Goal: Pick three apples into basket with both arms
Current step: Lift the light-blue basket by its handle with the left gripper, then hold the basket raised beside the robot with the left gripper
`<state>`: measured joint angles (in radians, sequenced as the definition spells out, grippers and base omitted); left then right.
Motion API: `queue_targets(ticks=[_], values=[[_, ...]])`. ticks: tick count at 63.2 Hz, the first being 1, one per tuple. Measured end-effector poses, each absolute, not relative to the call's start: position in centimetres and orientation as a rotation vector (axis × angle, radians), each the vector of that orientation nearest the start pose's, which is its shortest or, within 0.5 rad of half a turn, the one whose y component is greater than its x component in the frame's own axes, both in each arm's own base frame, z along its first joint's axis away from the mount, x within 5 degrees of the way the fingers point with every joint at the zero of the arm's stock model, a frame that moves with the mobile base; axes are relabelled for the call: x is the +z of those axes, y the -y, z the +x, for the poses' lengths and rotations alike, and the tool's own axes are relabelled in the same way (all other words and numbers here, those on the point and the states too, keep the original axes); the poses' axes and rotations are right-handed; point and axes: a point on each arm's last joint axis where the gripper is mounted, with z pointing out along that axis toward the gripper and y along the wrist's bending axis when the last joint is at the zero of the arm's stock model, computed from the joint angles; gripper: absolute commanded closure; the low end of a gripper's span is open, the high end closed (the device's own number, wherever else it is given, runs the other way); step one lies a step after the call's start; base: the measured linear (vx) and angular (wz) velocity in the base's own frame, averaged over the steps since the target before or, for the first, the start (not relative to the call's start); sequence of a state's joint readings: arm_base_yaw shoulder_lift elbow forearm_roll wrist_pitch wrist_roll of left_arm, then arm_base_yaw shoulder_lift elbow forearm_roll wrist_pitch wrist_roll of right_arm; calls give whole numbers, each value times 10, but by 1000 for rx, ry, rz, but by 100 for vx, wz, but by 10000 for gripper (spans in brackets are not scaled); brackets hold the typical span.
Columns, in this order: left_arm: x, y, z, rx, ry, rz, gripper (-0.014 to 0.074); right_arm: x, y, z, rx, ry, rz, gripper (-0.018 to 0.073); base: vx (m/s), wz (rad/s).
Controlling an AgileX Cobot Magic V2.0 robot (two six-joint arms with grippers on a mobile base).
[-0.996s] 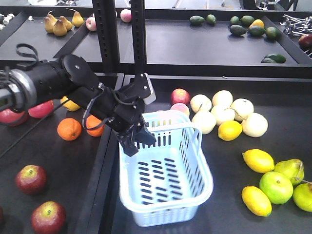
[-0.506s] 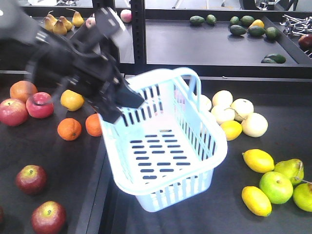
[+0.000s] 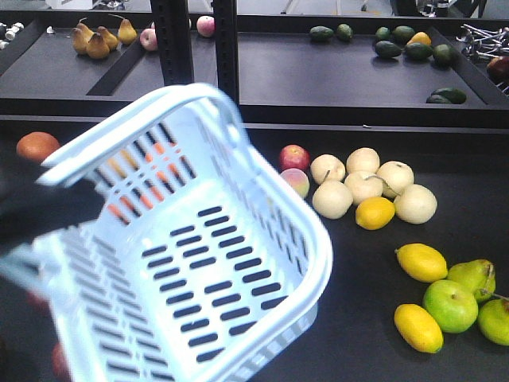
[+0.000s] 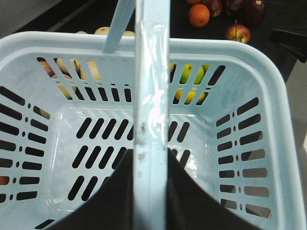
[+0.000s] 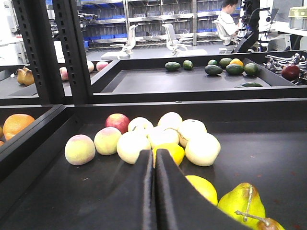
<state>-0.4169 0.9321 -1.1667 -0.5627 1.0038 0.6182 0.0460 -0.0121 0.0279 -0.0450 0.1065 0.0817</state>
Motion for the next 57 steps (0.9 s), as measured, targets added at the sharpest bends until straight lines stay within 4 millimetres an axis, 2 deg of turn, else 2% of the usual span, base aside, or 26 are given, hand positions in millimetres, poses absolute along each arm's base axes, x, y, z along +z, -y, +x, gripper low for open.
queue_targets(ticks=[16,25,29,40,50,57], values=[[360,67,64,-611,-1879,754,604,195,-2,57,61,-1606,-4,564,0,0],[325,55,39,-622,-1852,699,604,195,-2,57,61,-1606,-4,564,0,0],[312,52,33,-622,-1838,681,604,195,-2,57,61,-1606,-4,564,0,0],[292,45,25,-612,-1770,627,604,195,-2,57,61,-1606,-4,564,0,0],[287,44,28,-594,-1752,599,604,195,-2,57,61,-1606,-4,564,0,0],[288,41,31,-517,-1730,602,604,195,-2,57,61,-1606,-4,564,0,0]])
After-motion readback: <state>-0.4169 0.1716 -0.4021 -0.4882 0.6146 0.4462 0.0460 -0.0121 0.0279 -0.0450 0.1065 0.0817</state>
